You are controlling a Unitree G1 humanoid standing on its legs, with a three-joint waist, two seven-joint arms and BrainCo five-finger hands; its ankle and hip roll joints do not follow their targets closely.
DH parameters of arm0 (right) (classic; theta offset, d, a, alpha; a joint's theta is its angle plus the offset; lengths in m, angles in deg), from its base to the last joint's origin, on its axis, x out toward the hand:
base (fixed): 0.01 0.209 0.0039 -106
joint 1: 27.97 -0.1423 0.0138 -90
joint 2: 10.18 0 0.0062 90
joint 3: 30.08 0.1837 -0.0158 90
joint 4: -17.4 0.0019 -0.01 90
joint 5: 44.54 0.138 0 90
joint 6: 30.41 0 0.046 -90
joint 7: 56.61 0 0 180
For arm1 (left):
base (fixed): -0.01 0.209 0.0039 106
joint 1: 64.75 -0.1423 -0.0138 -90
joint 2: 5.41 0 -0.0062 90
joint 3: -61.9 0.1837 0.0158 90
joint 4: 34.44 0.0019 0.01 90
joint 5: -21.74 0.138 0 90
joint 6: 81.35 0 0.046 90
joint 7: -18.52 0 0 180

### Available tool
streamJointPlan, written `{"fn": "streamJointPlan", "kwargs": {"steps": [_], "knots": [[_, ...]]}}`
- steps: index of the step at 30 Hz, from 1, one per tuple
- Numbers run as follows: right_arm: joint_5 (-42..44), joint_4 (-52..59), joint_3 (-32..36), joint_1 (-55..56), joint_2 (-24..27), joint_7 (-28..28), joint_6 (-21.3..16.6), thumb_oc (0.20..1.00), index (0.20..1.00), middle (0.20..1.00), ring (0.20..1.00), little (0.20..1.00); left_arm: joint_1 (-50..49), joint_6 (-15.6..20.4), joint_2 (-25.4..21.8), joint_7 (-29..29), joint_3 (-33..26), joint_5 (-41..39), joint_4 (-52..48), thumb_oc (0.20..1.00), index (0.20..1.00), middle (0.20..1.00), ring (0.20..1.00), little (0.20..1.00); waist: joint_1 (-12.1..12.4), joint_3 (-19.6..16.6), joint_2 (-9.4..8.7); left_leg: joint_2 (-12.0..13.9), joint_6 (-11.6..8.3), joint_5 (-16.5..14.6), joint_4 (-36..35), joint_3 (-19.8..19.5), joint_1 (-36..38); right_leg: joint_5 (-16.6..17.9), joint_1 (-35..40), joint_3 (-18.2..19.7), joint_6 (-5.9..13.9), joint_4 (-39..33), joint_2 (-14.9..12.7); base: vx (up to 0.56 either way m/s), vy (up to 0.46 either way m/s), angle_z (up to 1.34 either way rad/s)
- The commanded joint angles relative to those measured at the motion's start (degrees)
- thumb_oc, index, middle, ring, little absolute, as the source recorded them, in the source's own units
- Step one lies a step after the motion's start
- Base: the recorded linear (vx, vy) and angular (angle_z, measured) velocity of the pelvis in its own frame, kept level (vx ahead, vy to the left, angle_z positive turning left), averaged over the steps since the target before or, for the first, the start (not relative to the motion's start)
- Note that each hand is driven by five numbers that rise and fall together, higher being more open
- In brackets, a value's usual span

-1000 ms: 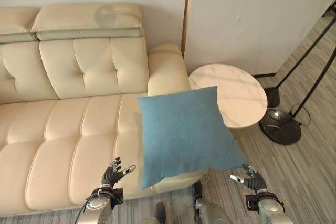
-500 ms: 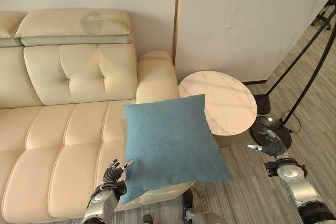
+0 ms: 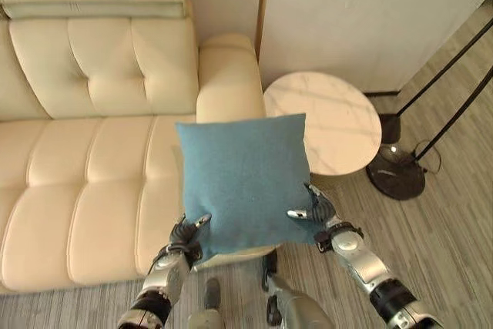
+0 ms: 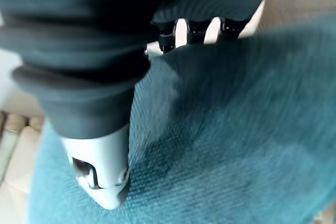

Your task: Pick up all the scattered cushions and arrange them neatly on the sofa.

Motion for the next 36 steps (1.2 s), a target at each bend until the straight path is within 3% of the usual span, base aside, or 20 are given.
{"fn": "streamJointPlan", "kwargs": {"steps": [1,7,8,9,10,11,12,14,15,16,26,36], "knots": [[3.89,1.61,-1.64,-4.42,-1.94,0.0,-2.34,1.0,1.0,1.0,1.0,1.0,6.23,2.29,3.21,1.9,4.98,-1.39,-5.03,1.0,1.0,1.0,1.0,1.0,0.63,3.58,2.41,2.24,-0.1,0.84,-0.64,-1.53,-4.87,-12.82,5.47,0.07,2.37,4.58,-3.0,-0.16,0.052,0.03],[8.76,2.16,-0.89,-4.45,-3.49,0.05,-3.61,1.0,1.0,1.0,1.0,1.0,6.49,2.52,3.23,3.96,8.65,-1.89,-12.75,1.0,1.0,1.0,1.0,1.0,0.9,5.68,3.03,1.91,-0.02,1.3,0.14,-1.81,-6.91,-12.52,3.63,-0.43,2.22,5.6,-3.47,-0.04,0.017,0.03],[12.92,1.02,-0.57,-3.63,-4.75,-0.41,-4.31,1.0,1.0,1.0,1.0,1.0,6.16,2.49,3.82,4.48,9.42,-3.35,-14.25,0.831,0.831,0.831,0.831,0.831,1.0,6.33,3.24,1.84,-0.05,1.39,0.22,-1.9,-7.16,-12.51,3.46,-0.79,2.23,5.8,-3.65,0.0,0.0,0.0],[12.94,1.0,-0.57,-3.63,-4.75,-0.41,-4.32,1.0,1.0,1.0,1.0,1.0,6.15,2.49,3.82,4.48,9.43,-3.35,-14.25,0.762,0.762,0.762,0.762,0.762,0.99,6.3,3.24,1.84,-0.05,1.39,0.24,-1.91,-7.2,-12.51,3.43,-0.81,2.23,5.81,-3.65,-0.05,0.002,0.04],[18.43,-1.78,-0.2,-3.14,-6.6,-1.07,-5.11,1.0,1.0,1.0,1.0,1.0,6.29,2.54,4.35,5.07,10.43,-4.52,-15.78,0.501,0.501,0.501,0.501,0.501,1.22,7.37,3.7,1.64,-0.16,1.55,0.34,-2.15,-7.77,-12.5,3.09,-0.89,2.21,6.04,-3.79,-0.04,0.001,0.04],[18.44,-1.79,-0.19,-3.16,-6.61,-1.07,-5.11,1.0,1.0,1.0,1.0,1.0,6.31,2.53,4.35,5.07,10.43,-4.52,-15.78,0.241,0.241,0.241,0.241,0.241,1.18,7.21,3.69,1.62,-0.15,1.61,0.37,-2.18,-8.01,-12.41,2.9,-0.91,2.21,6.0,-3.8,-0.05,0.011,0.07],[24.24,-4.93,0.01,-3.09,-8.51,-1.89,-5.83,1.0,1.0,1.0,1.0,1.0,6.43,2.7,4.47,5.51,11.11,-5.4,-16.87,0.2,0.2,0.2,0.2,0.2,1.41,8.13,4.42,1.48,-0.32,1.81,0.33,-2.31,-8.19,-12.39,2.53,-1.13,2.21,6.35,-3.98,-0.03,0.019,0.08],[28.62,-6.56,-0.05,-3.28,-9.83,-2.44,-6.35,1.0,1.0,1.0,1.0,1.0,6.11,2.92,4.46,5.99,11.78,-5.88,-18.29,0.2,0.2,0.2,0.2,0.2,1.62,8.75,5.18,1.26,-0.44,2.04,0.34,-2.44,-8.6,-12.31,2.09,-1.18,2.21,6.56,-4.11,-0.03,0.022,0.08],[28.62,-6.57,-0.05,-3.28,-9.83,-2.44,-6.35,0.953,0.953,0.953,0.953,0.953,6.11,2.92,4.46,5.99,11.78,-5.88,-18.29,0.2,0.2,0.2,0.2,0.2,1.62,8.75,5.18,1.26,-0.44,2.04,0.34,-2.44,-8.61,-12.31,2.09,-1.19,2.21,6.56,-4.11,-0.02,0.02,0.08],[32.04,-6.87,-0.34,-3.34,-10.77,-3.0,-6.94,0.2,0.2,0.2,0.2,0.2,5.87,3.11,4.23,6.08,12.1,-5.57,-18.82,0.2,0.2,0.2,0.2,0.2,1.81,9.02,5.75,1.22,-0.55,2.25,0.12,-2.35,-8.81,-12.3,1.76,-1.3,2.24,6.63,-4.24,-0.01,0.018,0.07],[36.2,-3.31,-0.92,-3.95,-10.86,-3.97,-9.37,0.2,0.2,0.2,0.2,0.2,4.38,3.82,3.39,6.12,12.69,-4.24,-23.3,0.2,0.2,0.2,0.2,0.2,2.22,8.88,6.83,0.86,-0.47,1.94,-0.46,-2.53,-7.5,-12.79,2.62,-1.51,2.36,6.91,-4.47,0.0,0.003,0.0],[37.91,10.03,0.73,-0.71,-8.52,-5.41,-10.82,0.2,0.2,0.2,0.2,0.2,-0.59,4.03,1.75,5.81,10.26,-6.45,-33.21,0.2,0.2,0.2,0.2,0.2,2.14,5.31,5.58,0.52,0.37,0.43,-0.69,-2.8,-4.38,-13.47,5.6,-1.06,2.7,6.7,-4.7,0.01,0.009,0.01]]}}
